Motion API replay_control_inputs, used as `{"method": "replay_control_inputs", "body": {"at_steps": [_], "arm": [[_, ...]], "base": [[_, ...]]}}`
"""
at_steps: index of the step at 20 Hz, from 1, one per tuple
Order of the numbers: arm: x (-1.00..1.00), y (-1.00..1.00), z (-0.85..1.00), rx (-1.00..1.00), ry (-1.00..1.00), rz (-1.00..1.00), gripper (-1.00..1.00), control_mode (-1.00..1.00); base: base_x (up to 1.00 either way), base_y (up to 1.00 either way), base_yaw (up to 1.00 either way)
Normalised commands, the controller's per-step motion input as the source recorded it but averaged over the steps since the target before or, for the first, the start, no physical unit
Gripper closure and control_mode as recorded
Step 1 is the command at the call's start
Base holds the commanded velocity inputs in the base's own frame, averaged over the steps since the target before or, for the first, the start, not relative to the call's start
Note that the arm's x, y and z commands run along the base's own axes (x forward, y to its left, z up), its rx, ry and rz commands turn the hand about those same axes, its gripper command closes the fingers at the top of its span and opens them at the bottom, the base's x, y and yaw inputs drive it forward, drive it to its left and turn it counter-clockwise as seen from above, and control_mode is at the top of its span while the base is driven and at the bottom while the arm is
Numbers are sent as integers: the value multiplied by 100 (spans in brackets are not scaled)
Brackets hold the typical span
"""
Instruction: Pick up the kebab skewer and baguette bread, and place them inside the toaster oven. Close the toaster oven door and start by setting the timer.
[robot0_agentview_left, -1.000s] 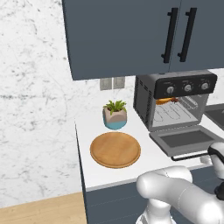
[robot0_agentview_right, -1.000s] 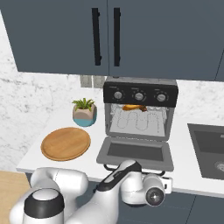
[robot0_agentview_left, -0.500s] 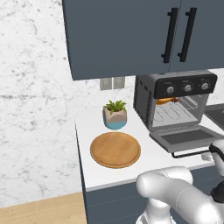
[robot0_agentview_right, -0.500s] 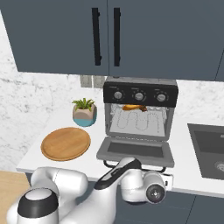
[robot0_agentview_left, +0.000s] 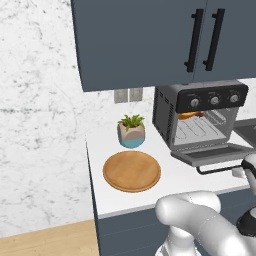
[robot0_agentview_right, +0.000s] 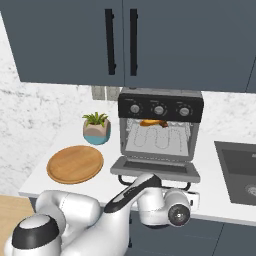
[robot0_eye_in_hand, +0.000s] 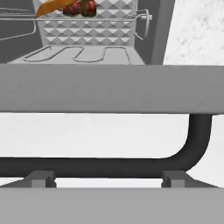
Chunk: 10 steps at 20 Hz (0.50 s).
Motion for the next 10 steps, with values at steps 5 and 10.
{"method": "replay_control_inputs", "body": {"at_steps": [5,10], "arm": [[20,7,39,0,-3,0,-100,-100],[20,9,34,0,-2,0,-100,-100]], "base": [[0,0,0],[0,0,0]]}}
